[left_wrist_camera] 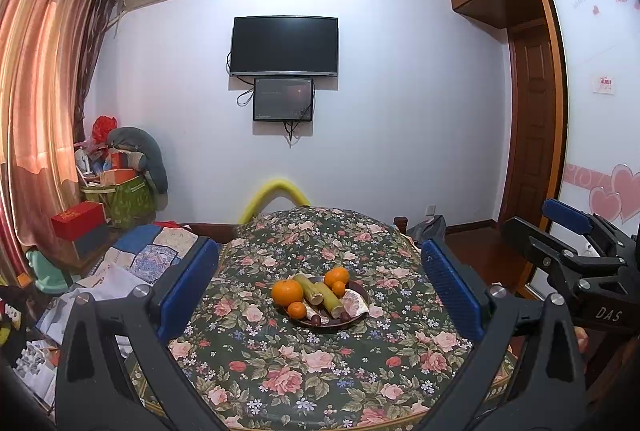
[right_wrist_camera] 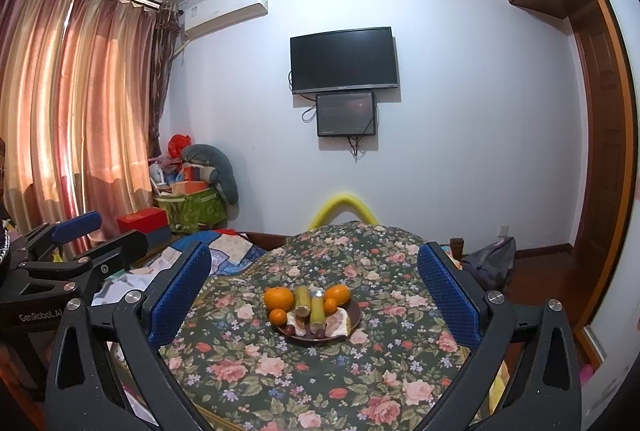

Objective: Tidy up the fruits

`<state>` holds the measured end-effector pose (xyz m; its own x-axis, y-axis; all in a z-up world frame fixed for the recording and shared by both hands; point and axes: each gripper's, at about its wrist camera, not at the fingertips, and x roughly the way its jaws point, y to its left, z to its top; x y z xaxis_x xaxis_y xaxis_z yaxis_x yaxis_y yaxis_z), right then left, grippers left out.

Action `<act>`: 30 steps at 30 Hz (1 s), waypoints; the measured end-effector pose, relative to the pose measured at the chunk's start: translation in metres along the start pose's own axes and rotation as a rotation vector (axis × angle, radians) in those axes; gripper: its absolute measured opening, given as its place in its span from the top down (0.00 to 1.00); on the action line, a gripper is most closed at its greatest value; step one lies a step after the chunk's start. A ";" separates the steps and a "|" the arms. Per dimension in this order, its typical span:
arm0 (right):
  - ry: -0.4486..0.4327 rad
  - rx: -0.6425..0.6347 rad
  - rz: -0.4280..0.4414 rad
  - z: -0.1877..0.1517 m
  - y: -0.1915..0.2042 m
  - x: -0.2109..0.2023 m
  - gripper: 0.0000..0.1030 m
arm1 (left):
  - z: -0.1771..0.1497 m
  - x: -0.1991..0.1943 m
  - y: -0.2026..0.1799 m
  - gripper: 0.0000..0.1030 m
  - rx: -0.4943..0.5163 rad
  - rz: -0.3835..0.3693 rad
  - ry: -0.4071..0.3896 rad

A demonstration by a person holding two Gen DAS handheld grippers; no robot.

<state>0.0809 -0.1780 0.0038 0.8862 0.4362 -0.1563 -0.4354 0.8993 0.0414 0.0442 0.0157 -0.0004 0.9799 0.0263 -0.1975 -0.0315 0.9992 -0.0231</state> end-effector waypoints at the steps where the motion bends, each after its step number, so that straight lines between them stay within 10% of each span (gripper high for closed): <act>1: 0.001 0.000 0.000 0.000 0.000 0.000 0.00 | 0.000 0.000 0.000 0.00 0.000 0.001 -0.001; 30: 0.003 -0.003 -0.004 0.001 0.002 -0.002 0.00 | -0.001 0.004 -0.001 0.00 -0.003 -0.009 0.010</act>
<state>0.0781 -0.1771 0.0056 0.8872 0.4329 -0.1597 -0.4327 0.9007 0.0379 0.0477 0.0146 -0.0025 0.9783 0.0167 -0.2066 -0.0229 0.9994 -0.0276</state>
